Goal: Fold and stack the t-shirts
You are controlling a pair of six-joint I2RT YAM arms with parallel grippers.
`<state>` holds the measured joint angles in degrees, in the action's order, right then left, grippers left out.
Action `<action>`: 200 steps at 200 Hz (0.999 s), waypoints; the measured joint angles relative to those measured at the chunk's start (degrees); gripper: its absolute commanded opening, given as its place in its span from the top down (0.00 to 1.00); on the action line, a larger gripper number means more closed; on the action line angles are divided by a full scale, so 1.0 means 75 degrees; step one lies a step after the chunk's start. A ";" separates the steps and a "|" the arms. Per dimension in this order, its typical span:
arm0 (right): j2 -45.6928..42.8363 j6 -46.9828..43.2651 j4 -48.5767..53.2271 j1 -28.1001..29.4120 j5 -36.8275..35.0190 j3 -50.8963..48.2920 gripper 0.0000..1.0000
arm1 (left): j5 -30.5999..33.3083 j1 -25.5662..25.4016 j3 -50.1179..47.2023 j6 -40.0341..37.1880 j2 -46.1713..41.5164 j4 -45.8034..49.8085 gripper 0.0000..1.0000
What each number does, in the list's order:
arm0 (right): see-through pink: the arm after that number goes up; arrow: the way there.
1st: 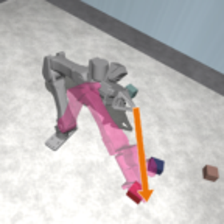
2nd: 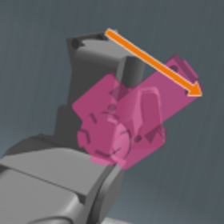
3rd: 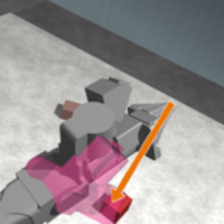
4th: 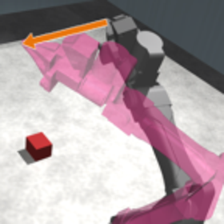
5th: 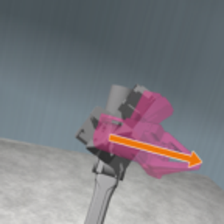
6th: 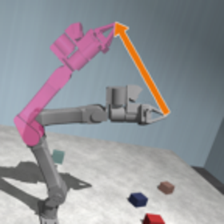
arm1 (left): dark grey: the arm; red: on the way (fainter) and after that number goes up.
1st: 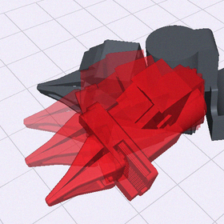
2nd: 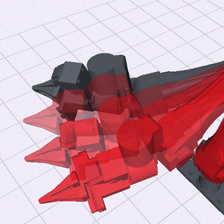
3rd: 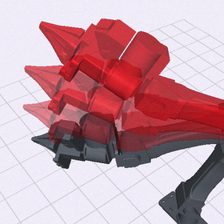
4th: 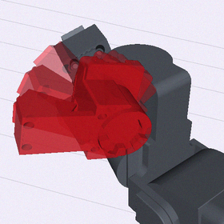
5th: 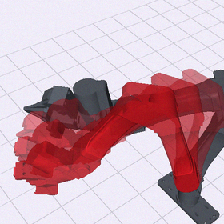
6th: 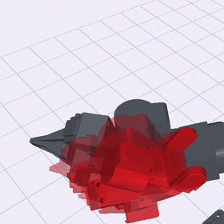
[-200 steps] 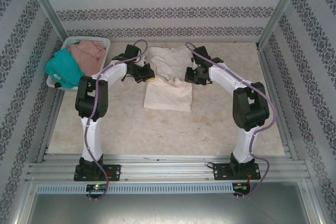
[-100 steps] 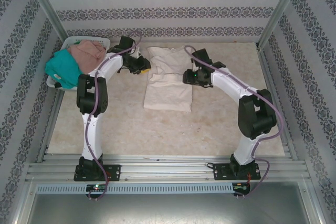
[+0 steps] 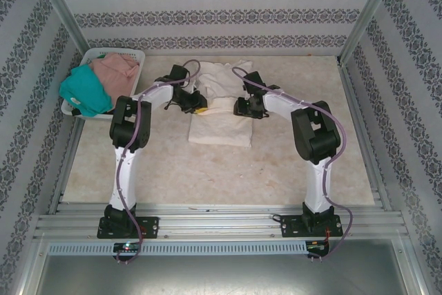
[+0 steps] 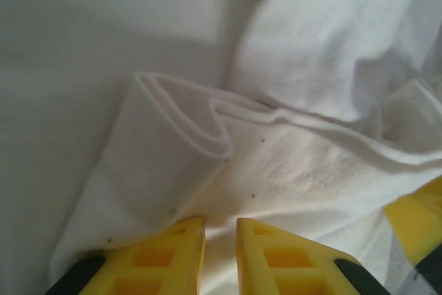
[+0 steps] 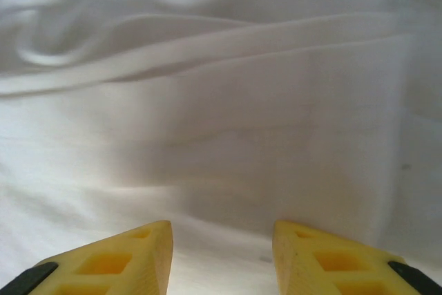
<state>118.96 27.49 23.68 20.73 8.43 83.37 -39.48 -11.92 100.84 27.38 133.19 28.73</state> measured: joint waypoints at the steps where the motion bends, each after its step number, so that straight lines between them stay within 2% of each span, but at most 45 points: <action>1: -0.0006 0.0003 0.0000 -0.0015 0.0000 -0.0020 0.54 | 0.0026 0.0017 -0.0032 0.0000 -0.0023 -0.0015 0.80; 35: -0.0274 -0.0026 -0.0207 -0.0201 0.0119 -0.0478 0.54 | 0.0379 0.0248 -0.0813 0.0009 -0.0542 -0.0323 0.80; 67: -0.1049 -0.0058 -0.0195 -0.0122 0.0076 -0.0965 0.55 | 0.0708 0.0254 -0.1341 0.0067 -0.0965 -0.0469 0.80; 86: -0.1510 -0.0058 -0.0210 0.0236 -0.0032 -0.1046 0.55 | 0.0924 0.0239 -0.1734 0.0125 -0.1376 -0.0484 0.79; 107: -0.1772 0.0026 -0.0446 0.0889 -0.0157 -0.1195 0.53 | 0.1134 0.0195 -0.2477 0.0204 -0.2151 -0.0571 0.71; 145: -0.2180 0.0449 -0.0624 0.1617 -0.0338 -0.2582 0.52 | 0.1189 0.0093 -0.4150 0.0245 -0.3436 -0.1011 0.59; 186: -0.2302 0.0603 -0.0650 0.1708 -0.0583 -0.3255 0.57 | 0.1032 0.0070 -0.5126 0.0364 -0.3433 -0.1696 0.59; 200: -0.2355 0.0621 -0.0836 0.1705 -0.0632 -0.3459 0.58 | 0.0994 0.0038 -0.5275 0.0382 -0.3442 -0.1999 0.62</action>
<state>101.30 32.14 17.41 33.52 3.68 57.43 -32.03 -11.64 61.28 30.24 107.37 13.74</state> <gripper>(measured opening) 0.434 0.409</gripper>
